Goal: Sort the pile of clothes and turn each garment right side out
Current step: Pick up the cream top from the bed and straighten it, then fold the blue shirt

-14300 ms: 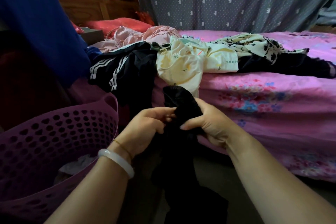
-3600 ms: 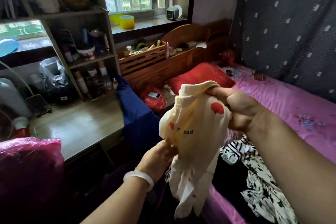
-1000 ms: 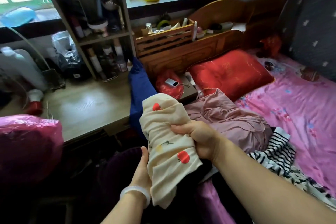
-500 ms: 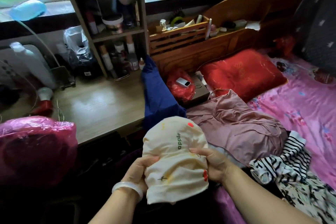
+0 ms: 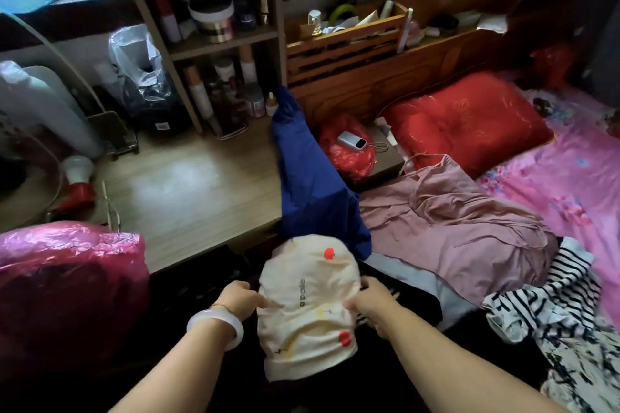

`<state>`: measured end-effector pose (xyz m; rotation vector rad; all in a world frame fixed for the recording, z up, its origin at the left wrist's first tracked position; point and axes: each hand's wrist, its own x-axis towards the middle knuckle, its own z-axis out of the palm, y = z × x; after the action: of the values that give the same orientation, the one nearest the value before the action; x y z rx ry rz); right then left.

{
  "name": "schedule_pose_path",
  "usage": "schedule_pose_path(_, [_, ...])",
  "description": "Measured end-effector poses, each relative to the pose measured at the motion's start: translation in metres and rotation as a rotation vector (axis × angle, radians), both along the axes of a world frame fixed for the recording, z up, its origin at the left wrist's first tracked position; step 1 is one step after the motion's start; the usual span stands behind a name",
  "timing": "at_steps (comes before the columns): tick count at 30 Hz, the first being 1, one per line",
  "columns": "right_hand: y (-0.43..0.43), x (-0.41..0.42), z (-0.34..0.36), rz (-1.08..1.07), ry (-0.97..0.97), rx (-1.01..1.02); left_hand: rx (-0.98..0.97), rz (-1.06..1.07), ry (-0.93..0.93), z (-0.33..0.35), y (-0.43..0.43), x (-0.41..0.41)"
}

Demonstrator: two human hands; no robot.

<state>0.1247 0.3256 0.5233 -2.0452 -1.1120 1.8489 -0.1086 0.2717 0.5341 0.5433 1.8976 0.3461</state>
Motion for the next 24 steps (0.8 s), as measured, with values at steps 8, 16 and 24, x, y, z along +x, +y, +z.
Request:
schedule_pose_path(8, [0.049,-0.020,0.014,-0.116,-0.033,0.028,0.342,-0.019,0.138,-0.002,0.064,-0.001])
schedule_pose_path(16, [0.088,-0.048,0.042,-0.065,0.089,0.104,0.376,-0.213,0.213,0.013,0.152,0.027])
schedule_pose_path(24, [0.114,-0.042,0.045,-0.087,0.106,0.118,0.292,-0.024,0.121,-0.004,0.198,0.042])
